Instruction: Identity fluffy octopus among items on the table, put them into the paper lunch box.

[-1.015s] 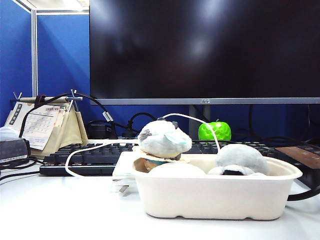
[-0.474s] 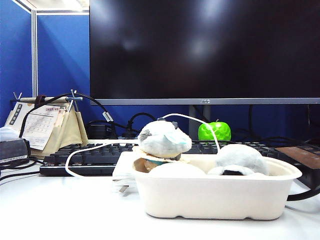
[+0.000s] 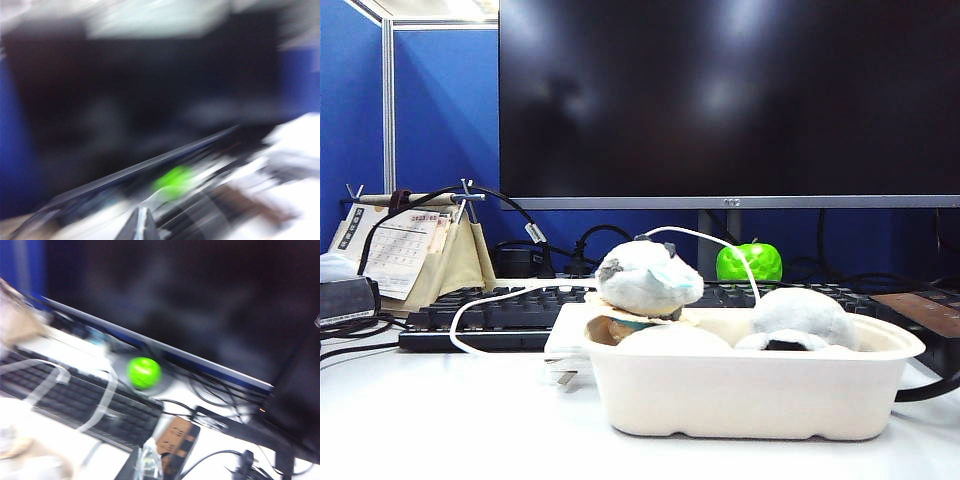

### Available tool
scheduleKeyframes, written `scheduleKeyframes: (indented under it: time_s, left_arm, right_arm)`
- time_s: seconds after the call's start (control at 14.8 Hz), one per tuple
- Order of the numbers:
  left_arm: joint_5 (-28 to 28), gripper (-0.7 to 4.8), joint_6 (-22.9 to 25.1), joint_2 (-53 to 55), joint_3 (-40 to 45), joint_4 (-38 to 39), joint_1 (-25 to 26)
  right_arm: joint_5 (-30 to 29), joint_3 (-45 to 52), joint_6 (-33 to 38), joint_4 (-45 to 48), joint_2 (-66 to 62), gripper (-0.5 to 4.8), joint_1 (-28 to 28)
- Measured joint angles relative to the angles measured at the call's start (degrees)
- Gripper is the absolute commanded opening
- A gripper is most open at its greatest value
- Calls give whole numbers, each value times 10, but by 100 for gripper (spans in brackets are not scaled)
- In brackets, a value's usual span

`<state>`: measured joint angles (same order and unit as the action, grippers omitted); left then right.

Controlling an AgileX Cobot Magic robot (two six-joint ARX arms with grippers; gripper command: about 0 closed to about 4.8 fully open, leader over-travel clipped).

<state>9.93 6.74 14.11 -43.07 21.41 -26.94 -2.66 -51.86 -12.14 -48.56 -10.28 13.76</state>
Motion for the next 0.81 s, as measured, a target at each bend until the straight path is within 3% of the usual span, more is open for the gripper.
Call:
scheduleKeyframes:
  time_s: [0.2, 0.41, 0.61, 0.81]
  left_arm:
    - [-100, -4, 36, 20, 67, -24, 0]
    - [-111, -4, 42, 58, 122, -130, 0]
    - [-111, -3, 42, 125, 135, -136, 0]
    - [-111, -3, 39, 184, 137, -133, 0]
  right_arm:
    - [1, 154, -2, 188, -1, -5, -3]
    - [1, 265, 13, 354, -2, -4, -3]
    - [42, 301, 81, 356, -1, -5, -3]
    - [75, 310, 91, 353, 0, -5, -3]
